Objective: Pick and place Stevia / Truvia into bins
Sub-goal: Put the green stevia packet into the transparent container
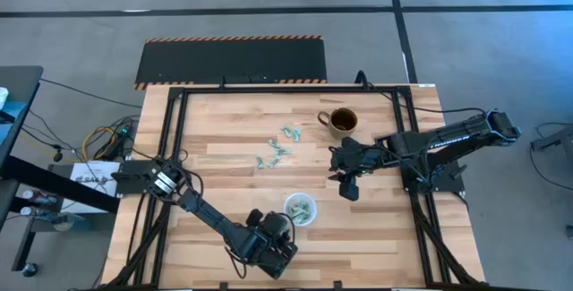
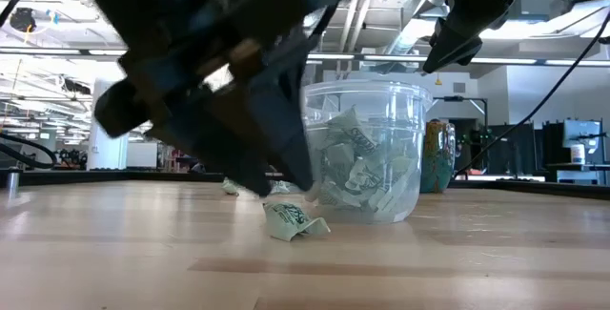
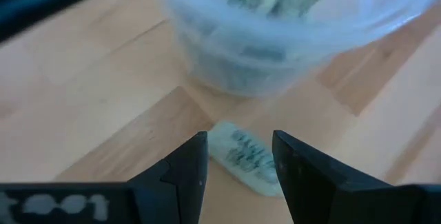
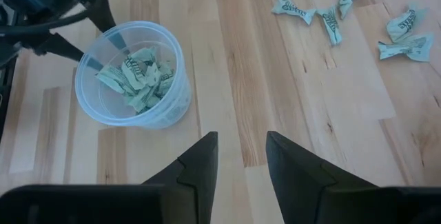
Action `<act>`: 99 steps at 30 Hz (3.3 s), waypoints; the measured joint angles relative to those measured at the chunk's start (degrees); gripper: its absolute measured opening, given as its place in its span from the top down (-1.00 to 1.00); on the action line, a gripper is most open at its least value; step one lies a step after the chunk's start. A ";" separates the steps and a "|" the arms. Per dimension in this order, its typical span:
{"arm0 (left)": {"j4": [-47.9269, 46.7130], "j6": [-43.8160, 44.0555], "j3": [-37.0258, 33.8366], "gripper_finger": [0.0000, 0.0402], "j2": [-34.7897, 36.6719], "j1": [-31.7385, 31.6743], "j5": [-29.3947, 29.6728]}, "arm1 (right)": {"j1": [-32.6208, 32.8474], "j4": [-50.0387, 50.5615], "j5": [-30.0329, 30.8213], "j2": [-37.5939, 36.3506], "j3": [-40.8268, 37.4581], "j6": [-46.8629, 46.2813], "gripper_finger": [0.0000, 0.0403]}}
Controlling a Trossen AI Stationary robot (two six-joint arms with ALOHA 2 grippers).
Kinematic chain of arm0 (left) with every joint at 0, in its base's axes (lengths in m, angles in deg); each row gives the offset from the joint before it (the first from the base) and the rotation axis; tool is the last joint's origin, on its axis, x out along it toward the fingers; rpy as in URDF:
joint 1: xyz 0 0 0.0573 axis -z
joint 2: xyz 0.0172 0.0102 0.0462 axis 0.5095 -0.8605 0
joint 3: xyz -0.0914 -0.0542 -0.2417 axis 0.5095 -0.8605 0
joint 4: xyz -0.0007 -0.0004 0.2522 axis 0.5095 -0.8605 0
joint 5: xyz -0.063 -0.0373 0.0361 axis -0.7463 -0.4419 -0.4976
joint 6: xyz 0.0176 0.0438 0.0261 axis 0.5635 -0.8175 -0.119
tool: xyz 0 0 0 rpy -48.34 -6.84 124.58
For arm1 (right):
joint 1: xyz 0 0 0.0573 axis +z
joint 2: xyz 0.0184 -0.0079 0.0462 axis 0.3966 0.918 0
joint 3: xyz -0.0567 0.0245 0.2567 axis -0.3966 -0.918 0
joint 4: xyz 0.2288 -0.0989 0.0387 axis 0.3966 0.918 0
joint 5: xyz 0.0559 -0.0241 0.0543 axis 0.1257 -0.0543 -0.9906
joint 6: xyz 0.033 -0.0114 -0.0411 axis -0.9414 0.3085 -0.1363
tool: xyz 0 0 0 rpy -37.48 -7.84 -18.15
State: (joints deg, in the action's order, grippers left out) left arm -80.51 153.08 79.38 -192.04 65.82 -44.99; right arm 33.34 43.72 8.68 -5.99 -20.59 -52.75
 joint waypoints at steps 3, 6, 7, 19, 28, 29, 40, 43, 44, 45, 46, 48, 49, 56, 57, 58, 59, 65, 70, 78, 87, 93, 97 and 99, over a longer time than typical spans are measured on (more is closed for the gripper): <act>1.10 0.63 -1.21 0.24 0.00 0.04 -0.72 | 0.00 0.00 0.00 0.00 0.00 0.00 0.42; 4.21 0.78 -2.91 0.24 -0.01 0.04 -1.33 | 0.00 0.00 0.00 0.00 0.00 0.02 0.42; 4.80 0.80 -3.24 0.24 -0.02 0.04 -1.36 | 0.00 -0.01 0.00 0.00 0.00 0.04 0.42; 7.01 -2.62 -4.21 0.29 0.33 -1.47 -5.29 | 0.00 -0.04 1.01 0.00 0.00 1.45 0.42; 6.78 -2.56 -4.21 0.92 0.22 -1.34 -4.76 | 0.00 -0.04 1.09 0.00 0.00 1.46 0.42; 6.93 -2.01 -4.21 0.96 0.17 -1.19 -4.49 | 0.00 -0.04 1.09 0.00 0.00 1.46 0.42; 3.22 0.16 -1.45 0.99 5.09 1.98 -2.61 | 0.00 -0.04 1.07 0.00 0.00 1.49 0.42; 0.67 -0.06 -1.41 1.00 8.27 2.79 -0.41 | 0.00 -0.04 1.07 0.00 0.00 1.49 0.42; 0.11 -0.78 -1.35 1.00 9.65 3.01 0.58 | 0.00 -0.04 1.07 0.00 0.00 1.49 0.42; -0.28 -1.92 -1.32 1.00 10.96 3.15 1.87 | 0.00 -0.04 1.07 0.00 0.00 1.49 0.42; -0.32 -3.28 -1.21 1.00 12.20 3.20 3.18 | 0.00 -0.04 1.07 0.00 0.00 1.49 0.42; -0.30 -6.86 -1.17 1.00 14.09 2.83 5.79 | 0.00 -0.04 1.07 0.00 0.00 1.49 0.42; -0.32 -8.90 -1.17 1.00 14.87 2.35 6.86 | 0.00 -0.07 1.07 0.00 0.00 1.51 0.42; 5.43 -28.38 -1.21 1.00 16.32 -5.96 0.99 | 0.00 -0.09 1.05 0.00 0.00 1.49 0.42; 7.18 -31.44 -1.21 1.00 16.17 -7.30 -2.38 | 0.00 -0.09 1.05 0.00 0.00 1.49 0.42; 8.54 -34.10 -1.21 1.00 16.04 -8.54 -5.48 | 0.00 -0.09 1.05 0.00 0.00 1.49 0.42; 8.93 -35.92 -1.22 1.00 15.97 -9.68 -7.92 | 0.00 -0.09 1.05 0.00 0.00 1.49 0.42; 8.54 -42.66 -1.24 1.00 15.93 -13.65 -16.35 | 0.00 -0.07 1.05 -0.02 0.00 1.49 0.42; 8.07 -43.14 -2.66 0.96 15.92 -16.05 -24.92 | 0.00 -0.07 1.05 -0.02 0.00 1.51 0.42; 8.19 -42.92 -2.70 0.81 15.89 -16.92 -27.78 | 0.00 -0.07 1.05 -0.02 0.00 1.53 0.42; 6.82 -41.61 -2.72 0.53 16.91 -17.44 -27.45 | -0.04 -0.20 1.05 -0.02 0.00 1.81 0.42; -0.18 -41.86 -2.66 0.51 24.21 -17.27 -17.83 | -1.60 -3.45 0.88 -0.02 0.00 3.85 0.42; -5.93 -42.13 -2.63 0.51 29.61 -16.26 -8.35 | -3.82 -6.25 0.44 -0.02 -0.01 5.27 0.42; -9.24 -42.01 -2.63 0.51 31.16 -15.85 -4.63 | -5.69 -7.83 -1.44 -0.02 -0.02 6.69 0.42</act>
State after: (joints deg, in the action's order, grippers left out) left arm -89.75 111.06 76.74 -160.88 49.96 -49.62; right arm 27.66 35.90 7.24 -6.02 -20.62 -46.06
